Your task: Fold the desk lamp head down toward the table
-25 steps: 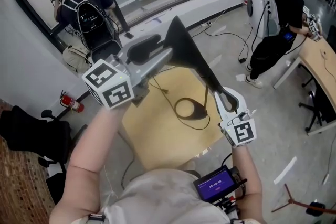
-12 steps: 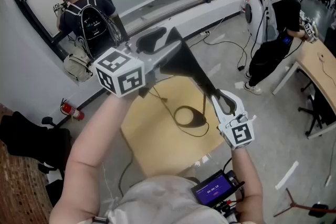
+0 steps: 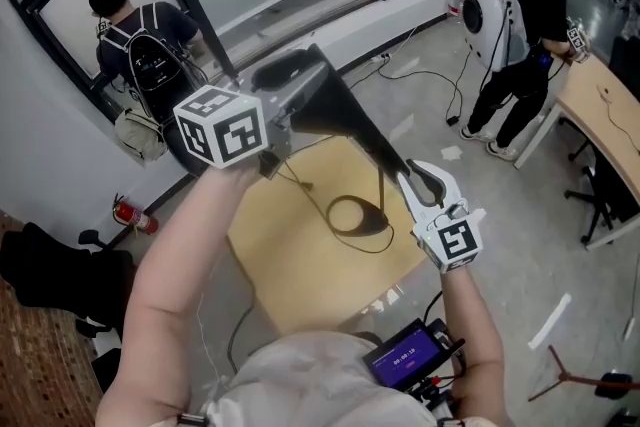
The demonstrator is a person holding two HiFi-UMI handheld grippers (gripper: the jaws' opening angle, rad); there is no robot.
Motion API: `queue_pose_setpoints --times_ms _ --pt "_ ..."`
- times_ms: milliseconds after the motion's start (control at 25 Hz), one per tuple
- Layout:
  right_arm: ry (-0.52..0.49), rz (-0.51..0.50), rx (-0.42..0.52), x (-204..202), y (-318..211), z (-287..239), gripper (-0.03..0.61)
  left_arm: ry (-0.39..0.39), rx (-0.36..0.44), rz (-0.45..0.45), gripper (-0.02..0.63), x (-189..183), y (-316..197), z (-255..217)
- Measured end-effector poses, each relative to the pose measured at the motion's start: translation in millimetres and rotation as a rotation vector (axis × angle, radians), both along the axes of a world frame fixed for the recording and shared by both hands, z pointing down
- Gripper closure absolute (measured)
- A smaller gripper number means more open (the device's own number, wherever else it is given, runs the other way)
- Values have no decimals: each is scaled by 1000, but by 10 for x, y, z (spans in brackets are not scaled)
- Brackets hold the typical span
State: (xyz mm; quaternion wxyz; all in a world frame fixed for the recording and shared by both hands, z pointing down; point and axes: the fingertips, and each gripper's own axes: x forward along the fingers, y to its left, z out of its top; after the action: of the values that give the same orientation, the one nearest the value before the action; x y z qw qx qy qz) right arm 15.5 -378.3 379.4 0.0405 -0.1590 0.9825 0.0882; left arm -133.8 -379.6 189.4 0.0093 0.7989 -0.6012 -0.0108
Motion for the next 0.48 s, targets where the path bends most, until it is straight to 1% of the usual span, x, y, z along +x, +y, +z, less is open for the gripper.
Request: queue_pose_setpoints --times_ms 160,320,480 --pt "52 -10 -19 -42 -69 145 463 -26 4 -15 491 9 -2 -11" --pt "113 -21 -29 -105 -146 298 422 -41 2 -32 491 12 -14 -36" --pt "224 -57 -26 -219 -219 512 349 -50 -6 -42 494 6 -27 -31"
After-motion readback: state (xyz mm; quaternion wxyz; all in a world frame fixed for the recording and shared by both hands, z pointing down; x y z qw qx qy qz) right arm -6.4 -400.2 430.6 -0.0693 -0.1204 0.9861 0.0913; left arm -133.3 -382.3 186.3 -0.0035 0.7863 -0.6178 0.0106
